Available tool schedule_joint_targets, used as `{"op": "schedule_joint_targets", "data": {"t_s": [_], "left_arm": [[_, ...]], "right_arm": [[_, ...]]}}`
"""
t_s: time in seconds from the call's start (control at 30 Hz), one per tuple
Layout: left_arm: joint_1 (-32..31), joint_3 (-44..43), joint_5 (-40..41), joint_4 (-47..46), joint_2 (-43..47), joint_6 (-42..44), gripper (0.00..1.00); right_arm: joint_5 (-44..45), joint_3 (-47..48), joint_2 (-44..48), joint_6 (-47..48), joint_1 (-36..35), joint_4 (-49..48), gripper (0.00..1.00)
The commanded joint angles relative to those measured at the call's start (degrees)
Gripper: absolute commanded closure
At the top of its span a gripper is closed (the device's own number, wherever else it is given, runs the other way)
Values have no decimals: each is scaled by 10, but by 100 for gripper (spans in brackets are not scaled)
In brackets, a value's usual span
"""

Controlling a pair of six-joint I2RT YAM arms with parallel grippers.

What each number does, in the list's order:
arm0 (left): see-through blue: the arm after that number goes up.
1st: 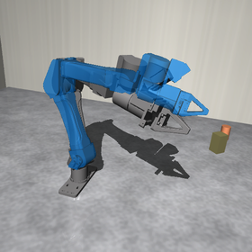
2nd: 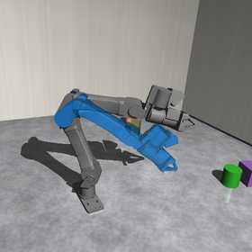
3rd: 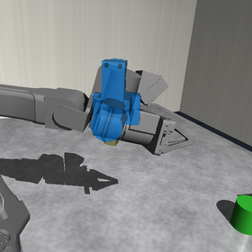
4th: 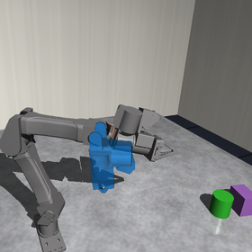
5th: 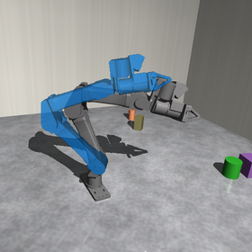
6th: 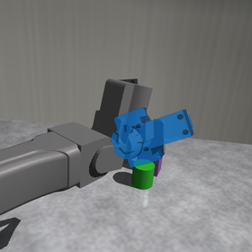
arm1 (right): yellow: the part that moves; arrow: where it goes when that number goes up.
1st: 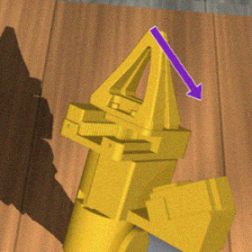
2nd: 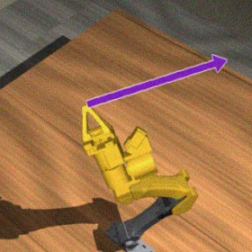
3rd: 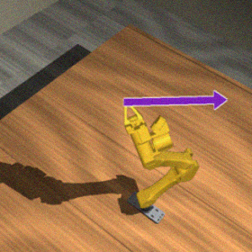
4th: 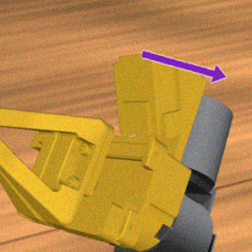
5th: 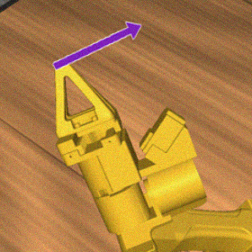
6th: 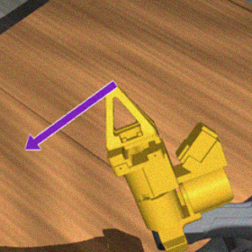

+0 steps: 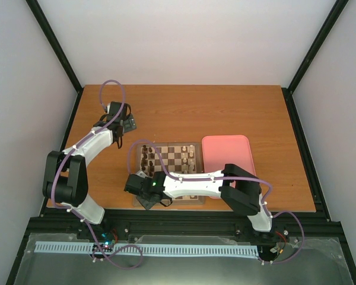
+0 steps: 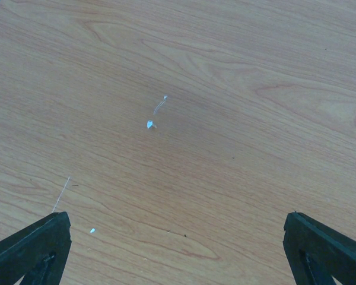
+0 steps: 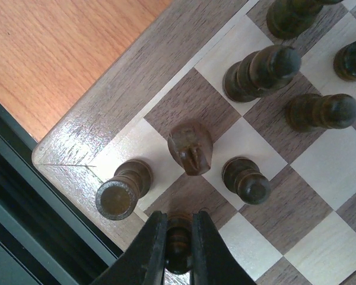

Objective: Set up the chess pieces on the board
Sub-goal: Place the chess piece on the chessboard, then reset both arms

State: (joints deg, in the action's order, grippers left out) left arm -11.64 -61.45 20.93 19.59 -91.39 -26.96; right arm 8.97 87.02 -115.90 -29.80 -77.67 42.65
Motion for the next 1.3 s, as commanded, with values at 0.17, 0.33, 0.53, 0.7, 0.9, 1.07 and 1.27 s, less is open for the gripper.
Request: {"op": "schedule_joint_targets", "data": {"t_s": [0.17, 0.33, 0.53, 0.7, 0.9, 1.07, 1.27], "left_arm": [[-4, -21, -2, 3, -5, 1, 0], [-4, -22, -2, 4, -4, 2, 0], [-4, -22, 1, 4, -3, 2, 0], [-4, -22, 0, 4, -4, 2, 0], [-4, -22, 0, 2, -4, 2, 0], [-4, -21, 3, 4, -4, 0, 0], [-4, 2, -3, -18, 25, -13, 0]], "right_arm": [[10, 10, 5, -1, -5, 1, 82], [16, -2, 25, -2, -7, -6, 75], [43, -15, 68, -5, -8, 3, 67], [86, -37, 115, -15, -9, 27, 59], [197, -79, 204, -51, 4, 65, 36], [250, -135, 281, -44, 82, 52, 0], [244, -256, 394, 27, 309, -67, 0]]}}
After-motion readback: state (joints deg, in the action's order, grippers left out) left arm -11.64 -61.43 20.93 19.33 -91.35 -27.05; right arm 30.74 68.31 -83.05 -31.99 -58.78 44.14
